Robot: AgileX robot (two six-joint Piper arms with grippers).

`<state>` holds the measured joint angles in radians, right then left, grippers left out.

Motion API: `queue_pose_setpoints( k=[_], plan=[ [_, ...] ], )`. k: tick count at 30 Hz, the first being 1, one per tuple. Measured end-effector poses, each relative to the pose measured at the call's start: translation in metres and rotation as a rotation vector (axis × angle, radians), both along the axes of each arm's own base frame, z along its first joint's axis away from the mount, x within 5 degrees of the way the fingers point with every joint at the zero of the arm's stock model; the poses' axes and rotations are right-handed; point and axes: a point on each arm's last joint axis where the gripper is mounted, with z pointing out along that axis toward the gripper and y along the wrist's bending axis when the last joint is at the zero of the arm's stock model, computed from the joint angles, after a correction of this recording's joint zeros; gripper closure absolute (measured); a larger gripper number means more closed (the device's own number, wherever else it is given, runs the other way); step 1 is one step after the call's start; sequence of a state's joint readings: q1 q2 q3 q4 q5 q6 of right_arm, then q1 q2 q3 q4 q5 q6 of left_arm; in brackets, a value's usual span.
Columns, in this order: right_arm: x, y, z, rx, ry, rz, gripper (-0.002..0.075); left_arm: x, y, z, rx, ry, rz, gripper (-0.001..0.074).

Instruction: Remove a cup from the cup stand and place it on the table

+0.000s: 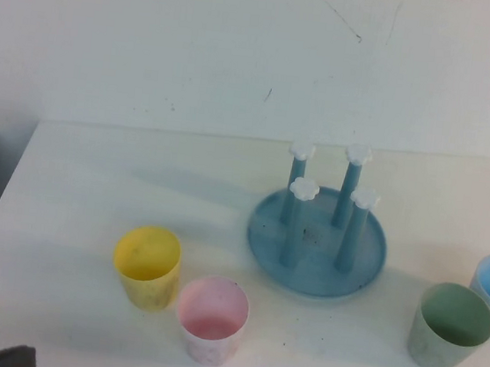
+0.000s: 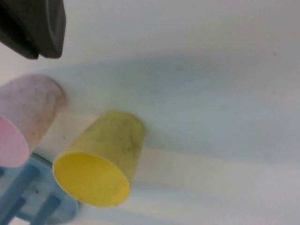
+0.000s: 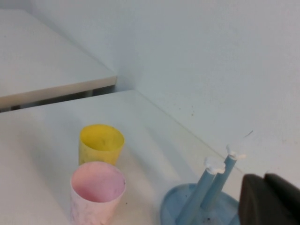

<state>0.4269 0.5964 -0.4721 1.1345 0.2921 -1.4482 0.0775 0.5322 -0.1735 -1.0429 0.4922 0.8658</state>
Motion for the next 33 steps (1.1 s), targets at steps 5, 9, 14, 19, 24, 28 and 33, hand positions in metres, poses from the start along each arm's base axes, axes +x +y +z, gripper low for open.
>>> queue_pose_setpoints(
  k=[5,9,14,19,24,28,33],
  plan=[
    [0.0,0.0,0.0,0.005,-0.001,-0.003,0.0727,-0.01,-0.009,-0.013,-0.039,0.095,-0.102,0.0736],
    [0.0,0.0,0.0,0.003,-0.002,-0.002,0.0727,-0.016,-0.015,-0.015,-0.064,0.148,-0.185,0.0736],
    [0.0,0.0,0.0,0.005,-0.002,-0.005,0.0727,-0.023,-0.021,-0.016,-0.093,0.2,-0.268,0.0736],
    [0.005,-0.007,-0.008,-0.031,-0.046,-0.092,0.0727,-0.028,-0.024,-0.017,-0.105,0.233,-0.32,0.0736],
    [-0.004,-0.023,-0.01,-0.086,-0.199,-0.195,0.0727,-0.029,-0.025,-0.017,-0.108,0.238,-0.33,0.0736],
    [-0.015,-0.035,-0.007,-0.117,-0.327,-0.271,0.0727,-0.029,-0.025,-0.017,-0.108,0.238,-0.331,0.0736],
    [-0.015,-0.043,-0.023,-0.143,-0.33,-0.349,0.0727,-0.029,-0.025,-0.017,-0.11,0.24,-0.331,0.0736]
  ],
)
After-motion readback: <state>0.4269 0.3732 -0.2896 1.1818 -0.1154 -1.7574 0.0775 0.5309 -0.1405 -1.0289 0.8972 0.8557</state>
